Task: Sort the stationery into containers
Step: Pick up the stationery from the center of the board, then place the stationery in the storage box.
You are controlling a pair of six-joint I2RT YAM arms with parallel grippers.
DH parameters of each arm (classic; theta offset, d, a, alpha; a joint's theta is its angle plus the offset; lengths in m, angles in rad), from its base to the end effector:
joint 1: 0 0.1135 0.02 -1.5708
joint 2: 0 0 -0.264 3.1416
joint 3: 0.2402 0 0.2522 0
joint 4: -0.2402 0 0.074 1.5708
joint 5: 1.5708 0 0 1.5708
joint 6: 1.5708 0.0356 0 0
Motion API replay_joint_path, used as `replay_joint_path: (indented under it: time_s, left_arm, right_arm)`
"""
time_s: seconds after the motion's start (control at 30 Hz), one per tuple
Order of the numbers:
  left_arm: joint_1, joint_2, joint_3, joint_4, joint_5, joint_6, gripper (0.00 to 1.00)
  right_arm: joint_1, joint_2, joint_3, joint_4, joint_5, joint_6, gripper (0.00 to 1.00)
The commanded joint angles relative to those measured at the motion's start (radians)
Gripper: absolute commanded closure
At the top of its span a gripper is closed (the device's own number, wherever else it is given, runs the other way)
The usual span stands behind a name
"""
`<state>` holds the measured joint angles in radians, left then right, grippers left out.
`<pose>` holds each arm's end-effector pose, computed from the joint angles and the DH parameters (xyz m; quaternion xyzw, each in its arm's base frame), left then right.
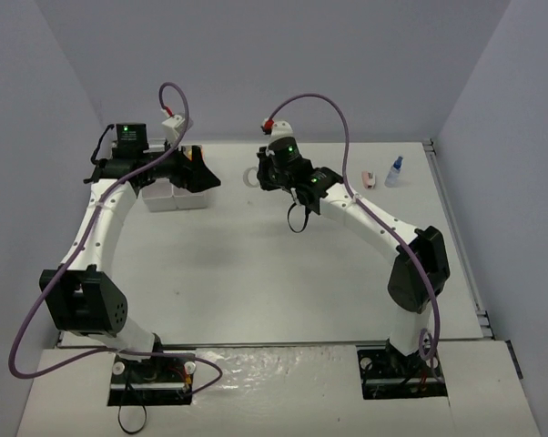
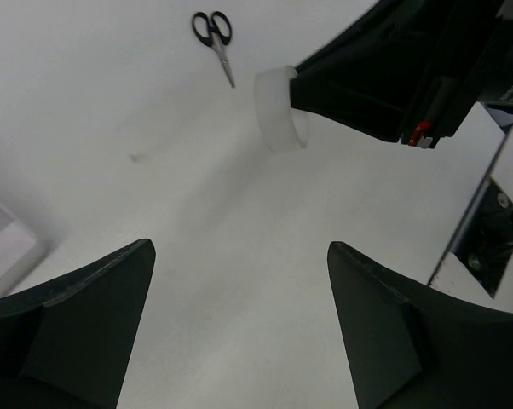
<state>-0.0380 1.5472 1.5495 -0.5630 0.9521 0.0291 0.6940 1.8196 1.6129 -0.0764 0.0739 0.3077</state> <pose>0.3374 -0.0419 0.3877 0.2477 0.7700 -0.4030 0.4283 0.3416 0.2808 0.3472 -0.1316 0.7886 0.2621 0.5404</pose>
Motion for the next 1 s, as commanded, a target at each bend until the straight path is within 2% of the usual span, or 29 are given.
replay_joint_path:
  time_s: [0.0, 0.13, 0.27, 0.43, 0.57, 0.7, 0.87, 0.97]
  left_arm:
    - [-0.042, -0.071, -0.042, 0.066, 0.132, -0.134, 0.19]
    - [-0.052, -0.079, -0.092, 0.142, 0.127, -0.231, 0.19]
    - [-0.062, -0.079, -0.108, 0.185, 0.040, -0.259, 0.19]
    - [-0.057, -0.099, -0.159, 0.388, 0.007, -0.406, 0.22]
    - [-0.056, -0.091, -0.159, 0.400, -0.039, -0.386, 0.30]
    - [-0.057, -0.073, -0.136, 0.372, -0.061, -0.359, 0.31]
    - [-0.066, -0.064, -0.125, 0.373, -0.061, -0.353, 0.48]
    - [-0.068, -0.066, -0.132, 0.376, -0.059, -0.358, 0.61]
  right_arm:
    - [0.066, 0.006, 0.120, 0.060, 0.043, -0.045, 1.00]
    - [0.102, 0.023, 0.162, 0.066, 0.029, -0.057, 1.00]
    - [0.114, 0.014, 0.162, 0.067, 0.003, -0.065, 1.00]
    - [0.116, 0.001, 0.149, 0.095, -0.020, -0.074, 1.00]
    - [0.116, -0.011, 0.137, 0.104, -0.041, -0.074, 1.00]
    - [0.116, -0.018, 0.129, 0.116, -0.059, -0.075, 1.00]
    - [0.115, -0.019, 0.119, 0.121, -0.063, -0.076, 1.00]
    - [0.116, -0.020, 0.117, 0.127, -0.067, -0.078, 1.00]
